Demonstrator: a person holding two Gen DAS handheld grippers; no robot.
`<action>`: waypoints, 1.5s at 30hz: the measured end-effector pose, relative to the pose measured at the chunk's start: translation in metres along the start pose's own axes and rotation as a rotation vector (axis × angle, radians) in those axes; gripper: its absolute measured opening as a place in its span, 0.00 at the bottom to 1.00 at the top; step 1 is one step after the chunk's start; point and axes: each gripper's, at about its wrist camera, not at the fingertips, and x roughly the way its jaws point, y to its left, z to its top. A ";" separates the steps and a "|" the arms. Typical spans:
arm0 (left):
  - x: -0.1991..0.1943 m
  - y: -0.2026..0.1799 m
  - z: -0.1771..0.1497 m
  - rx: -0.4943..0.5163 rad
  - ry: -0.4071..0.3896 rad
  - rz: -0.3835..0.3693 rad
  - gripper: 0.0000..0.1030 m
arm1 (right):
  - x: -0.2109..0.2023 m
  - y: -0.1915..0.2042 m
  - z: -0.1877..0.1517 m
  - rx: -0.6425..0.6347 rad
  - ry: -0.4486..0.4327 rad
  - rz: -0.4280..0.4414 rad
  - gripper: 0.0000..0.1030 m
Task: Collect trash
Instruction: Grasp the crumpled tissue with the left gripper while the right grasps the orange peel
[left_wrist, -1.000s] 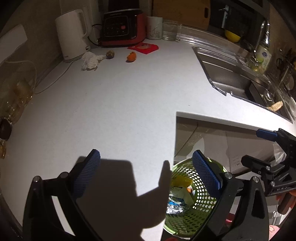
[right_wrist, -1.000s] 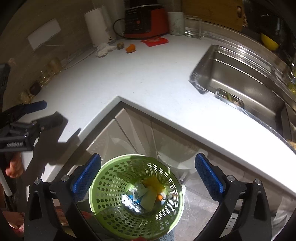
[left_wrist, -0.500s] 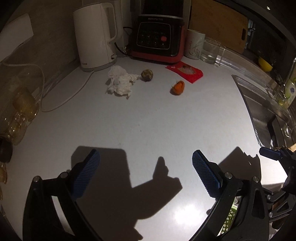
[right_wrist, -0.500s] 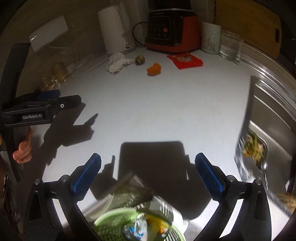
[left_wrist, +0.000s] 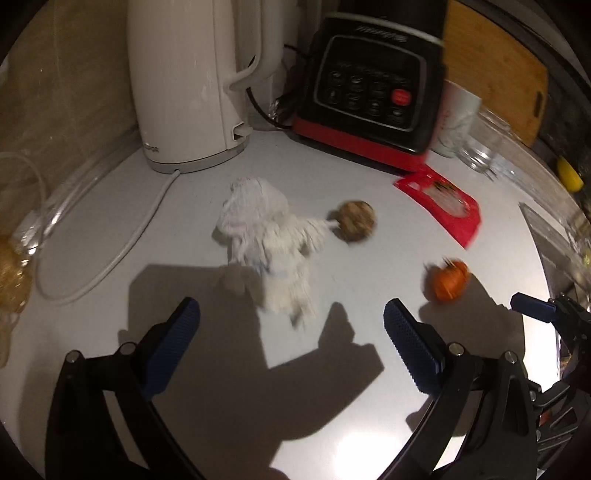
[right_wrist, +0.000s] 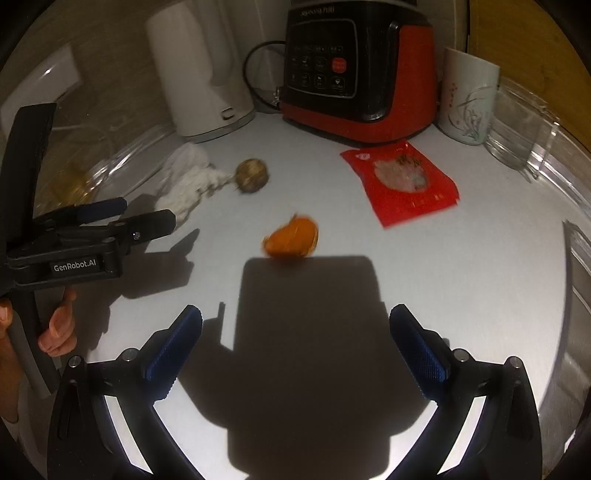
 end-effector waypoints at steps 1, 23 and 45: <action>0.008 0.003 0.006 -0.007 0.007 -0.002 0.93 | 0.005 -0.001 0.004 -0.001 0.002 -0.001 0.98; 0.054 0.001 0.023 0.048 0.031 0.042 0.75 | 0.044 0.002 0.028 -0.054 0.000 -0.009 0.91; -0.022 -0.012 0.010 0.050 -0.010 0.056 0.21 | -0.010 0.007 0.029 -0.006 -0.005 0.031 0.30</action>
